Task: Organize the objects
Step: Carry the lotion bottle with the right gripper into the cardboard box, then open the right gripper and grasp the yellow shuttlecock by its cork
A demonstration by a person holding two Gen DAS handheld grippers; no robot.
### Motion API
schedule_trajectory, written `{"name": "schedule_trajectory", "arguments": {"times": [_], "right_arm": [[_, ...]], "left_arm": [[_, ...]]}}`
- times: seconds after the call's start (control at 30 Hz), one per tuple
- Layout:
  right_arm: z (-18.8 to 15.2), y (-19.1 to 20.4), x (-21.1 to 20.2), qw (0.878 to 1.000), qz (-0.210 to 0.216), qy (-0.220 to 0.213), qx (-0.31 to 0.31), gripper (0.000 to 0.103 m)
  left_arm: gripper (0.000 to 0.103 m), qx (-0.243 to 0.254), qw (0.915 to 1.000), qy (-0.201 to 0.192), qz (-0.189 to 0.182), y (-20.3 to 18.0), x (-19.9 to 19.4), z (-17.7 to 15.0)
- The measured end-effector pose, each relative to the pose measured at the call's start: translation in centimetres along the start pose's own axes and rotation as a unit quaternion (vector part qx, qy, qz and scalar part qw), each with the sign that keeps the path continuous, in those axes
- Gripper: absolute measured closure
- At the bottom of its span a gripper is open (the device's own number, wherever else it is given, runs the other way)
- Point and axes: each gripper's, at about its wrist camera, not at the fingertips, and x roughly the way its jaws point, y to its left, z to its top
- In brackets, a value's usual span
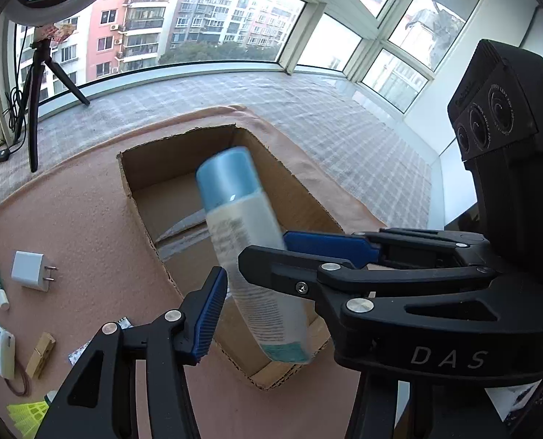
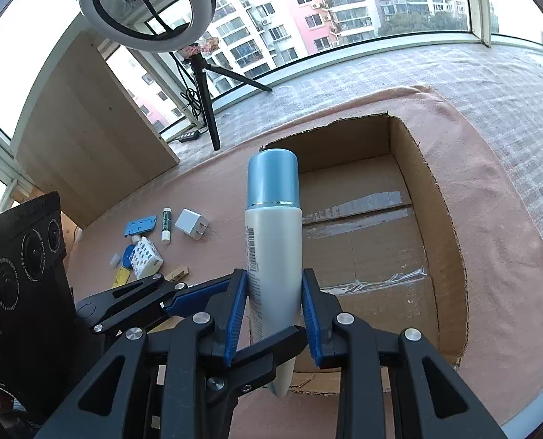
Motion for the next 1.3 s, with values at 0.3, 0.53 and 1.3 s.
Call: {"name": "schedule_trajectory", "arguments": {"times": [0.3,0.53,1.3], "right_arm": [[-0.2,0.6,-1.1,0.999,-0.046,-0.028,0.003,0.042],[-0.8,2.6,-1.4,0.999,-0.028,-0.037,0.002,0.042],[-5.0,15.1,8.3,0.991,0.074,0.07,-0.083,0.047]], "left_arm": [[0.041,-0.012,0.9993,-0.008,0.036,1.9,-3.1,-1.3],[0.037,-0.03,0.9964,-0.021,0.077,4.2,-7.2,-3.6],[0.036,-0.176,0.9696,-0.019,0.169,17.4,-16.3,-17.8]]}}
